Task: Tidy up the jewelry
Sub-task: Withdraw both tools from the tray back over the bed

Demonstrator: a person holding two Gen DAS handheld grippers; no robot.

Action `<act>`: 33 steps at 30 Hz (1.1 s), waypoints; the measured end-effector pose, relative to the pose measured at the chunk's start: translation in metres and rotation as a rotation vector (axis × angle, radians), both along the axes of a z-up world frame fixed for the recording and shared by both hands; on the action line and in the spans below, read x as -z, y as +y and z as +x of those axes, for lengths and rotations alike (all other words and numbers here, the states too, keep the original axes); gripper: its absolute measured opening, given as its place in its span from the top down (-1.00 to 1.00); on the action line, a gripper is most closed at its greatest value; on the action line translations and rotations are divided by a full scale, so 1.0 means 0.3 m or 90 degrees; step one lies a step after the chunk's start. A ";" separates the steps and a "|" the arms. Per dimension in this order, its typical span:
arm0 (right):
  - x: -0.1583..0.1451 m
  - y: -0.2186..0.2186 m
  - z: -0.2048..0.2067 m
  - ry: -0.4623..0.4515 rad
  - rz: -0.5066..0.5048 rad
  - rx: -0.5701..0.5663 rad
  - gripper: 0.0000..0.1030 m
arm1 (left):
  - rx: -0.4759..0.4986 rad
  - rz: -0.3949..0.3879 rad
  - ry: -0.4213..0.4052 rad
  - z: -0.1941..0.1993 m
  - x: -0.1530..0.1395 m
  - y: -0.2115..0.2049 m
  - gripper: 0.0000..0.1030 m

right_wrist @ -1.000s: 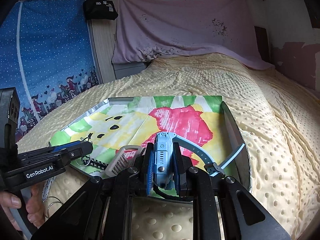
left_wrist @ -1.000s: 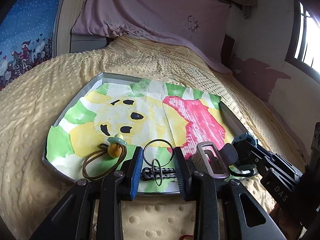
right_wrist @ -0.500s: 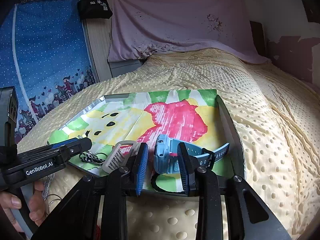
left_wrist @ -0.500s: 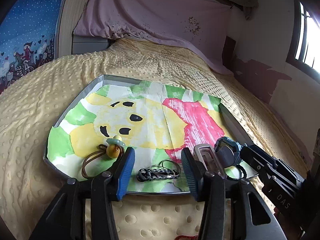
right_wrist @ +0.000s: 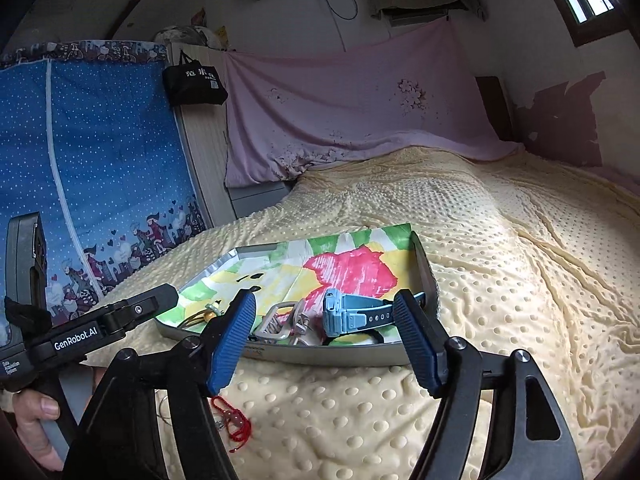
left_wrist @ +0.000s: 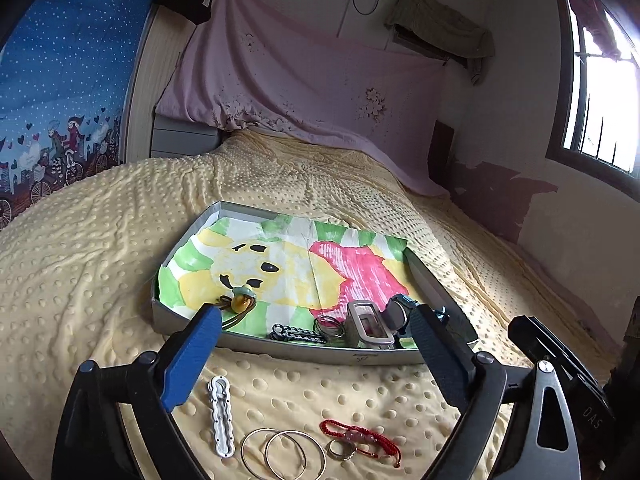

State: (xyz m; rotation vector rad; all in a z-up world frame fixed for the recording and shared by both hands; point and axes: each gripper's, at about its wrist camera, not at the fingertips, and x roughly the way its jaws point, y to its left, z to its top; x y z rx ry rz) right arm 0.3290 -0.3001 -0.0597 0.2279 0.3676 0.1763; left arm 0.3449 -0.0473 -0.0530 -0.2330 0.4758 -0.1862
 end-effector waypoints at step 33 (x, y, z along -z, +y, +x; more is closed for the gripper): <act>0.022 0.108 -0.361 0.019 -0.032 -0.019 -0.93 | -0.057 0.091 0.026 -0.413 0.044 0.222 -1.00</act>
